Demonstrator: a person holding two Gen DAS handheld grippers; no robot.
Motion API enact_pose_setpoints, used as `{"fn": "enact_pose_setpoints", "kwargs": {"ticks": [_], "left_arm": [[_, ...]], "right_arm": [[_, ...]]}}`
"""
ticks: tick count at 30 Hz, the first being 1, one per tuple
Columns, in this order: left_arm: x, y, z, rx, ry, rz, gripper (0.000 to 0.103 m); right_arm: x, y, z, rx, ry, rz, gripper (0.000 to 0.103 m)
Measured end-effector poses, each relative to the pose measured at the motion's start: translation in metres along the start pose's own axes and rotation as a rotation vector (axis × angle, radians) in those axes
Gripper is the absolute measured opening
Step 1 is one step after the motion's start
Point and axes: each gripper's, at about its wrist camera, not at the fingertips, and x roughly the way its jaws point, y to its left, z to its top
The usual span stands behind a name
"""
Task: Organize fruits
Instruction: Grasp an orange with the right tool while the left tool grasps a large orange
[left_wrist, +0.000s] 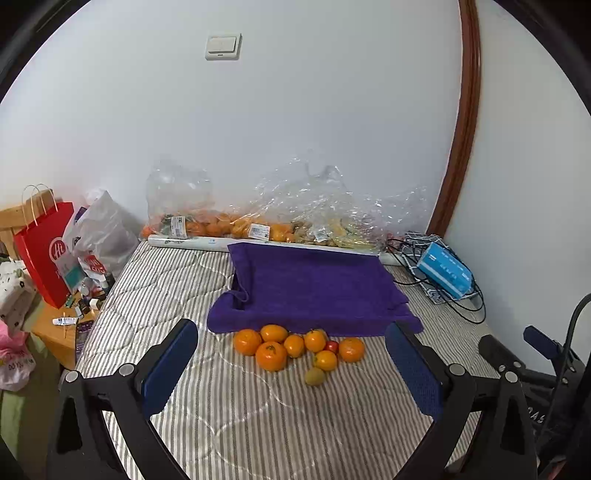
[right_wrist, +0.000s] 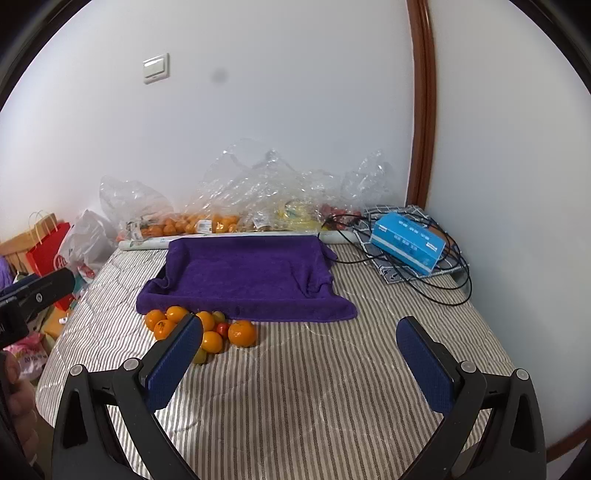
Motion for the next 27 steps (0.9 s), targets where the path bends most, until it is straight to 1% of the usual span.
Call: {"fn": "enact_pose_setpoints", "kwargs": {"ticks": [4, 9, 15, 19, 23, 27], "left_arm": [[0.013, 0.004, 0.0, 0.001, 0.008, 0.007, 0.102], [0.029, 0.006, -0.001, 0.015, 0.03, 0.024, 0.102], [0.047, 0.007, -0.002, 0.02, 0.056, 0.021, 0.102], [0.056, 0.007, -0.004, 0.038, 0.066, 0.027, 0.102], [0.066, 0.01, -0.005, 0.058, 0.076, 0.043, 0.102], [0.078, 0.017, -0.006, 0.054, 0.101, 0.041, 0.102]], "right_arm": [[0.011, -0.003, 0.003, 0.008, 0.003, 0.03, 0.103], [0.028, -0.001, 0.003, 0.001, 0.018, 0.021, 0.103], [0.047, 0.005, 0.001, -0.012, 0.037, 0.026, 0.103], [0.059, 0.01, 0.001, -0.026, 0.046, 0.063, 0.103], [0.07, 0.016, 0.001, -0.04, 0.051, 0.07, 0.103], [0.078, 0.023, -0.001, -0.063, 0.046, 0.092, 0.103]]}}
